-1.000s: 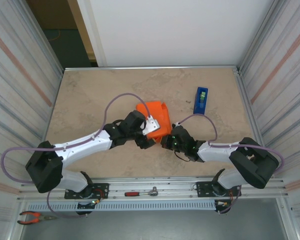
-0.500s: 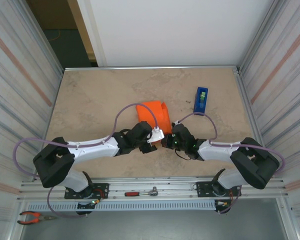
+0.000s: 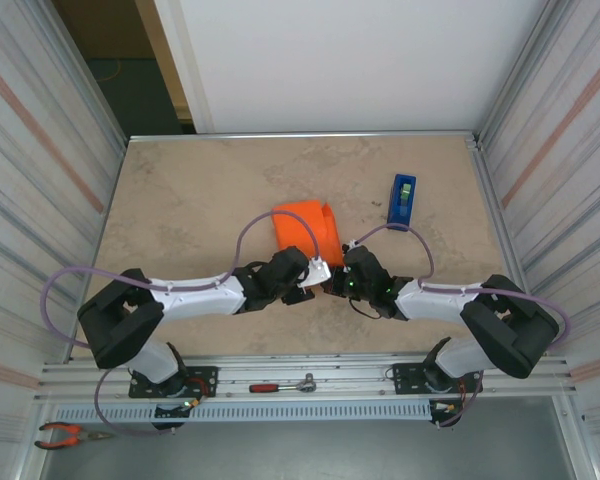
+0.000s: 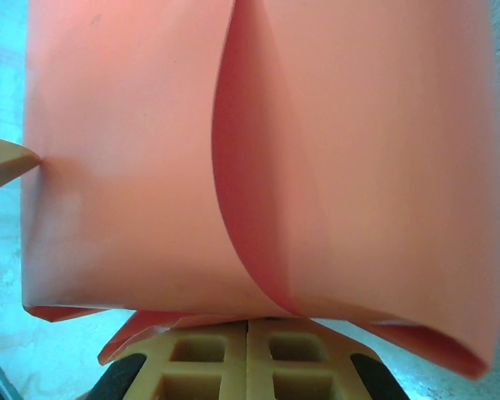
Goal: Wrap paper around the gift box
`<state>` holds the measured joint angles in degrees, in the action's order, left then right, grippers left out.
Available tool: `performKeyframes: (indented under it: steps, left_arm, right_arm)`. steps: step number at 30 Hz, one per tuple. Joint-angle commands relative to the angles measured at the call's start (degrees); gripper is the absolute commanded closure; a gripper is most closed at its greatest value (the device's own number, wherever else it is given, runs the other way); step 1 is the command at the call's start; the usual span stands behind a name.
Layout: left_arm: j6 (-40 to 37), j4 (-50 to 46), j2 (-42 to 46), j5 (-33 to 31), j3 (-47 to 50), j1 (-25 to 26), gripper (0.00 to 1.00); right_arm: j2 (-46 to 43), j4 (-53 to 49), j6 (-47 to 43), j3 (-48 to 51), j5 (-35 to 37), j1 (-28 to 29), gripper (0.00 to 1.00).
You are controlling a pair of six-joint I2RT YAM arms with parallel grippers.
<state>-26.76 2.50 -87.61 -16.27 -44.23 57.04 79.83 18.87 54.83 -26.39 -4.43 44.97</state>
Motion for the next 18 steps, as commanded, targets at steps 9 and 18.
performKeyframes:
  steps: [9, 18]
  left_arm:
    - [0.2, 1.4, -1.7, -1.1, 0.2, 0.3, 0.36]
    - [0.8, 1.0, -3.3, -1.3, -0.2, 0.3, 0.46]
  right_arm:
    - [0.1, 0.5, -0.5, -1.5, -0.5, -0.4, 1.0]
    - [-2.0, 0.0, -0.3, -0.8, -0.7, -0.9, 1.0]
